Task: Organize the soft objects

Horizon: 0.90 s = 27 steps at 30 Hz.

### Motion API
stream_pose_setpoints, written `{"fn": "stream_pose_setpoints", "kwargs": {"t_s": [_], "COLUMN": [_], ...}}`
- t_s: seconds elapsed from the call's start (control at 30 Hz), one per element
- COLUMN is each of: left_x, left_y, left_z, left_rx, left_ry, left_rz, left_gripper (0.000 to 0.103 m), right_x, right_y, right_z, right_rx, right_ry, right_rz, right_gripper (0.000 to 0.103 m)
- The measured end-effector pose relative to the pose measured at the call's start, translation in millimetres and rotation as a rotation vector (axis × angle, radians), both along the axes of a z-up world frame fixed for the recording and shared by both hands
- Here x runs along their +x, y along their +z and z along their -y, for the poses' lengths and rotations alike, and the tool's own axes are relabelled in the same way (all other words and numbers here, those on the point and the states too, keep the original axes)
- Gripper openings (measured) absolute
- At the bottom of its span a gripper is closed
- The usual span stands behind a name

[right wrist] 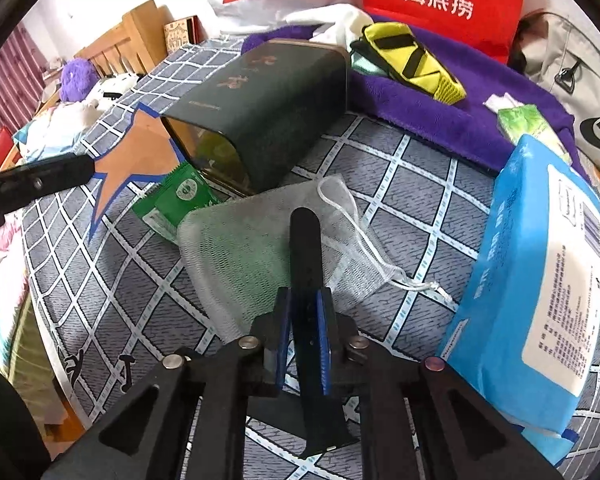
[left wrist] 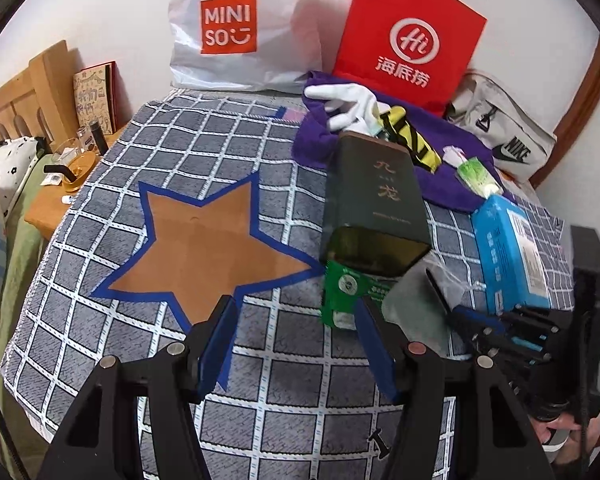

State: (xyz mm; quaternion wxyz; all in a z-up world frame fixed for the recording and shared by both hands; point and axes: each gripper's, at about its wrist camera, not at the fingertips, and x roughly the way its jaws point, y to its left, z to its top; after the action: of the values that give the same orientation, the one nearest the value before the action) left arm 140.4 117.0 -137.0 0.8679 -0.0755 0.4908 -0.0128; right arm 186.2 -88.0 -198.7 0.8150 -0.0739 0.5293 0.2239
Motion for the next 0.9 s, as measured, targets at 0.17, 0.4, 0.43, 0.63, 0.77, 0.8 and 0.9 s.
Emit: {"fn": "stream_pose_setpoints", "kwargs": {"t_s": [0.17,0.4,0.43,0.63,0.77,0.8,0.9], "left_x": [-2.1,-1.2,-1.3,-3.6,7.7,11.5,23.4], "left_y": [-7.9,-23.4,-25.9,-23.8,-27.8,-29.6,-40.3], "left_z": [13.3,20.9,21.5,46.0,74.2,79.4,92.4], "left_rx": [0.016,0.02,0.019,0.006,0.04,0.048,0.062], "left_ry": [-0.026,-0.027,-0.03,-0.113,-0.168,-0.171,-0.179], "left_rz": [-0.02,-0.044,-0.048,-0.015,-0.013,-0.016,-0.041], "left_gripper": [0.059,0.059,0.057,0.057,0.059,0.059,0.059], "right_x": [-10.8,-38.3,-43.3,-67.5,-81.8,-84.1,-85.6], "right_y": [20.1,40.7,43.2,41.8,29.6,26.2,15.7], "right_z": [16.7,51.1,57.1,91.1,111.0,114.7,124.4], "right_rx": [0.069,0.138,0.143,0.14,0.113,0.104,0.09], "right_ry": [-0.026,-0.056,-0.065,-0.118,-0.16,-0.169,-0.192], "right_rz": [0.036,0.052,0.056,0.059,0.042,0.038,0.025], "right_gripper": [0.002,0.002,0.002,0.002,0.002,0.002,0.002]}}
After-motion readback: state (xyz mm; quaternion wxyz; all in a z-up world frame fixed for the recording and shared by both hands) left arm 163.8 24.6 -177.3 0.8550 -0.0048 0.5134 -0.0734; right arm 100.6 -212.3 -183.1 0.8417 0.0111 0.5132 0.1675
